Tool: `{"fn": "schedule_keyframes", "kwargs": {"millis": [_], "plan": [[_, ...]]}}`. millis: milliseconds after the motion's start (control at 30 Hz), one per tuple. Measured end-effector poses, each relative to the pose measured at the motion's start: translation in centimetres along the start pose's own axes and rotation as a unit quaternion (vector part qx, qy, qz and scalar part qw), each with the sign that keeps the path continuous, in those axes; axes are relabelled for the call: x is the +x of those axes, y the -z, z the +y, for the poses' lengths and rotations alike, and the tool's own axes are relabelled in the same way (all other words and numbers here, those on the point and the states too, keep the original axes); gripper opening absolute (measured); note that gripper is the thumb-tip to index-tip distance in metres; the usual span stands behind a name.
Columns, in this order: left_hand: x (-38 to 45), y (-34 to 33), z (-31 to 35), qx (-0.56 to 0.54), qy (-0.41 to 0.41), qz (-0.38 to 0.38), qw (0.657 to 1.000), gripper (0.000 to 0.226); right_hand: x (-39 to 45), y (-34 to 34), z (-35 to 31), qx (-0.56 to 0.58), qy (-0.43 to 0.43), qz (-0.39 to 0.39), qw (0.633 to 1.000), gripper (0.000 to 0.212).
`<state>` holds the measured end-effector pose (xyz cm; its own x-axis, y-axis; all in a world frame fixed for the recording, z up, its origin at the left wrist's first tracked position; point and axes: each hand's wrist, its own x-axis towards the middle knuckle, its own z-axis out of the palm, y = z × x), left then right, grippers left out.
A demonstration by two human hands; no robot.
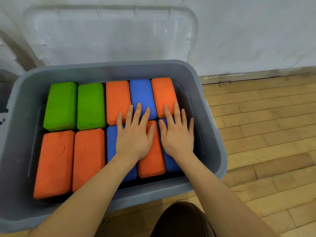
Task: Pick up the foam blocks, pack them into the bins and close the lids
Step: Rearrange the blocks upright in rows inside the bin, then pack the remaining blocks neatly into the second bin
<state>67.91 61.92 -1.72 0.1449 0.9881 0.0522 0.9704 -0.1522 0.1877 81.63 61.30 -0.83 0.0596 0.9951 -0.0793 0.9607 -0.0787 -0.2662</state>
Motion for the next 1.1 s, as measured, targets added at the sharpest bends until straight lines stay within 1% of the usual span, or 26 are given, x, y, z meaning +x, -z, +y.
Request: {"fn": "schedule_keyframes", "kwargs": {"millis": [133,200,267,300,367,400,500,567,700,767,833,967,1100], "plan": [[-0.2,0.4,0.0,-0.003,0.007,-0.01,1.0,0.062,-0.3,0.3,0.0,-0.005,0.007,-0.001,1.0,0.054],[-0.2,1.1,-0.1,-0.006,0.007,-0.022,1.0,0.058,-0.7,0.5,-0.1,-0.019,0.02,-0.003,1.0,0.055],[-0.4,2.1,-0.3,0.007,0.013,-0.047,0.999,0.054,-1.3,0.9,-0.2,-0.041,0.038,-0.021,0.998,0.056],[-0.7,2.8,-0.4,0.014,0.017,-0.043,0.999,0.053,-1.5,1.3,-0.1,-0.047,0.045,-0.04,0.997,0.056],[-1.8,4.3,-0.4,-0.004,0.025,-0.013,1.0,0.049,-2.3,2.4,-0.2,-0.033,0.044,-0.07,0.996,0.055],[-2.5,5.2,-0.3,-0.016,0.026,0.009,0.999,0.047,-2.9,3.1,-0.5,-0.013,0.042,-0.065,0.997,0.054],[-5.3,8.1,-0.9,-0.026,0.016,0.068,0.997,0.045,-5.0,5.3,-2.2,0.079,0.062,-0.011,0.995,0.049],[-7.1,10.5,-1.9,-0.025,0.023,0.09,0.995,0.041,-6.2,6.8,-4.0,0.109,0.094,0.016,0.989,0.045],[-10.0,15.3,-4.7,-0.03,0.065,0.139,0.988,0.041,-7.4,9.4,-8.4,0.142,0.159,0.045,0.976,0.039],[-11.3,17.8,-6.9,-0.021,0.063,0.173,0.983,0.043,-7.9,10.3,-11.3,0.151,0.196,0.064,0.967,0.038],[-12.8,20.0,-9.9,-0.004,0.058,0.189,0.98,0.048,-8.5,10.4,-14.9,0.158,0.226,0.082,0.958,0.04],[-16.5,22.7,-17.9,0.043,0.052,0.224,0.972,0.049,-10.2,8.6,-23.1,0.182,0.29,0.086,0.936,0.046],[-20.0,25.1,-27.0,0.054,0.076,0.253,0.963,0.05,-12.1,6.7,-32.7,0.207,0.317,0.075,0.923,0.048]]}}
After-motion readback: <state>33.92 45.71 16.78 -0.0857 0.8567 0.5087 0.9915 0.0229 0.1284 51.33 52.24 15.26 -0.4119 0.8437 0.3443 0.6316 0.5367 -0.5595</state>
